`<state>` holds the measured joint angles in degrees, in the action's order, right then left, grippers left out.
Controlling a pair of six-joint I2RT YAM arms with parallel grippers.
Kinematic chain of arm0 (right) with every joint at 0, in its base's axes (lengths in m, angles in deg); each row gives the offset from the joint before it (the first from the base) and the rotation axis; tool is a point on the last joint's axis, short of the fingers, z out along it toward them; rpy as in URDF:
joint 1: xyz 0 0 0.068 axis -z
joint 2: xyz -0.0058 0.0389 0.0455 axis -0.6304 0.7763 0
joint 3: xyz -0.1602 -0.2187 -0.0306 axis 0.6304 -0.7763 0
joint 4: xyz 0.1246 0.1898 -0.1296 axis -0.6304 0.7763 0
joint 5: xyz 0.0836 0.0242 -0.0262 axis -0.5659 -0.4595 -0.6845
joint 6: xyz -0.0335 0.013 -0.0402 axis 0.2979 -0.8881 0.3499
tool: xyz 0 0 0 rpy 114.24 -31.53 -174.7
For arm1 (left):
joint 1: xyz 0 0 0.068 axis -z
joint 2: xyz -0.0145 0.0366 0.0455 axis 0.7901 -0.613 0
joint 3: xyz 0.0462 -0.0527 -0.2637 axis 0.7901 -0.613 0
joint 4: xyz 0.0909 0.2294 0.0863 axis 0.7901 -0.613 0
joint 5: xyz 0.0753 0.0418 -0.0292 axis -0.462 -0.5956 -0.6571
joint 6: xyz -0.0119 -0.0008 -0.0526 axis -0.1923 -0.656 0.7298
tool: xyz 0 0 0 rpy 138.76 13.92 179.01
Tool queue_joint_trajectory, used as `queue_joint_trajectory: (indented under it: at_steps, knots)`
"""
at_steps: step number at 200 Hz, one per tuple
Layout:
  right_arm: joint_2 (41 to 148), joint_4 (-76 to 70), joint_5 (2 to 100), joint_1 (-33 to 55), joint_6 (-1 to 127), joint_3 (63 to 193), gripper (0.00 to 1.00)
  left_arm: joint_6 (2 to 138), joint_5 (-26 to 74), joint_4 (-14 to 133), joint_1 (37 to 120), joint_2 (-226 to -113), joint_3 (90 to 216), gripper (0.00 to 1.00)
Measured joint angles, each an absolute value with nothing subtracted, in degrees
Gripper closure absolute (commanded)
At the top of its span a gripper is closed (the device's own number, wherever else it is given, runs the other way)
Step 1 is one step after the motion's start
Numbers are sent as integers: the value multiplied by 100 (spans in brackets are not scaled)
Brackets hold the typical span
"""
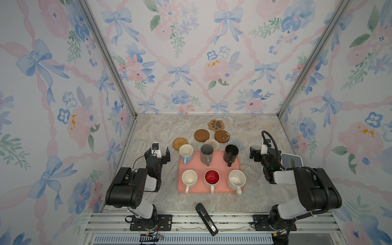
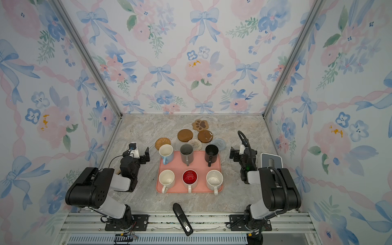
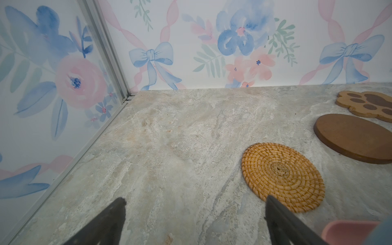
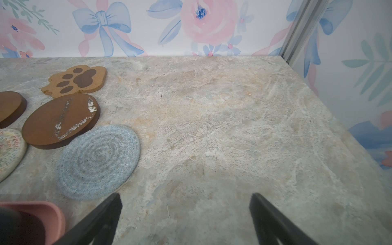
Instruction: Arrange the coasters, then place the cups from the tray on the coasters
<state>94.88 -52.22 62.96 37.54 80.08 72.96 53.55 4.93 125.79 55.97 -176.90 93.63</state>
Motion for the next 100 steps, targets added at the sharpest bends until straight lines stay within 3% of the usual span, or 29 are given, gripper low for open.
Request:
queue_joint_trajectory:
  at_steps: [79, 100]
  knots:
    - [9481, -5113, 6331, 3747, 8010, 7353, 0, 5355, 493, 12579, 5597, -17690, 9363, 3]
    - [9385, -4011, 6366, 3736, 8052, 7994, 11, 5357, 468, 12485, 5597, -17642, 9374, 4]
